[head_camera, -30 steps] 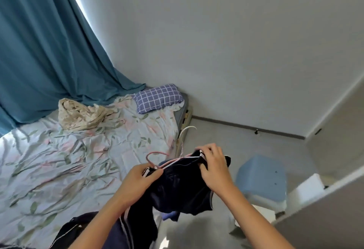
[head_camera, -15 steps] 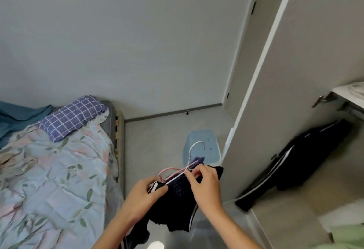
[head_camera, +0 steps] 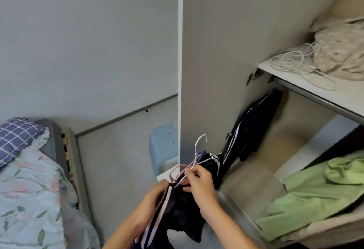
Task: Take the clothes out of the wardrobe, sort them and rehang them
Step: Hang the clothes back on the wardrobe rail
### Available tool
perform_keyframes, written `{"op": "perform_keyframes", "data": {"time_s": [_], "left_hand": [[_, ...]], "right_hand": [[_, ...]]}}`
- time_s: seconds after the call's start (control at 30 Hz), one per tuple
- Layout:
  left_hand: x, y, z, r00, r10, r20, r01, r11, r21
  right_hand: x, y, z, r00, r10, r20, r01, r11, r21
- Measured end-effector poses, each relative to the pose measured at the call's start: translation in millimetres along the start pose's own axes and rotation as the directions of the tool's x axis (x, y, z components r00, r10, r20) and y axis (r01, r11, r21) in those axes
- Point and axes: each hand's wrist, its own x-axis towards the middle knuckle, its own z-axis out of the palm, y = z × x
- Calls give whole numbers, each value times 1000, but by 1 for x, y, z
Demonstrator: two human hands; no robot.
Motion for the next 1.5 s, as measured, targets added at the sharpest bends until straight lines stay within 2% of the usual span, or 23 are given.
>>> {"op": "perform_keyframes", "data": {"time_s": [0.07, 0.17, 0.2, 0.27, 0.37, 0.47, 0.57, 0.7, 0.83, 1.0, 1.17, 1.4, 1.5], "left_hand": [[18, 3, 15, 989, -98, 110, 85, 989, 119], [60, 1, 33, 956, -269, 114, 255, 959, 121], [73, -3, 37, 948, -272, 166, 244, 955, 170], [92, -10, 44, 940, -243, 238, 179, 948, 262], [49, 23, 72, 947, -71, 314, -33, 948, 316], [23, 41, 96, 878, -5, 479, -159, 940, 301], [25, 54, 128, 843, 63, 535, -241, 933, 269], [38, 73, 169, 846, 109, 521, -237, 953, 186], [60, 89, 207, 832, 126, 541, -299, 922, 245], [94, 97, 246, 877, 169, 449, -351, 864, 360], [129, 107, 277, 896, 214, 389, -362, 859, 362], [200, 132, 314, 933, 237, 269, -321, 887, 333], [225, 147, 333, 939, 219, 264, -293, 912, 288]], "right_hand": [[-2, -2, -8, 998, 8, -70, -5, 999, 40], [-7, -6, -24, 986, 30, -165, -20, 998, 61], [-8, -8, -31, 981, 35, -193, -23, 998, 60], [-11, -12, -45, 968, 42, -246, -26, 997, 68], [-15, -19, -67, 947, 49, -317, -18, 995, 101], [-19, -20, -97, 922, 73, -381, -24, 991, 133], [-22, -17, -130, 894, 120, -431, -39, 981, 191], [-20, -6, -166, 880, 174, -441, -82, 972, 221], [-1, 1, -192, 889, 151, -433, -83, 982, 172], [31, -10, -228, 888, 112, -447, -11, 975, 223], [66, -17, -261, 888, 85, -452, 22, 974, 227], [126, -24, -289, 824, -6, -567, 14, 1000, 10], [150, -34, -299, 790, -7, -613, -12, 1000, -28]]}}
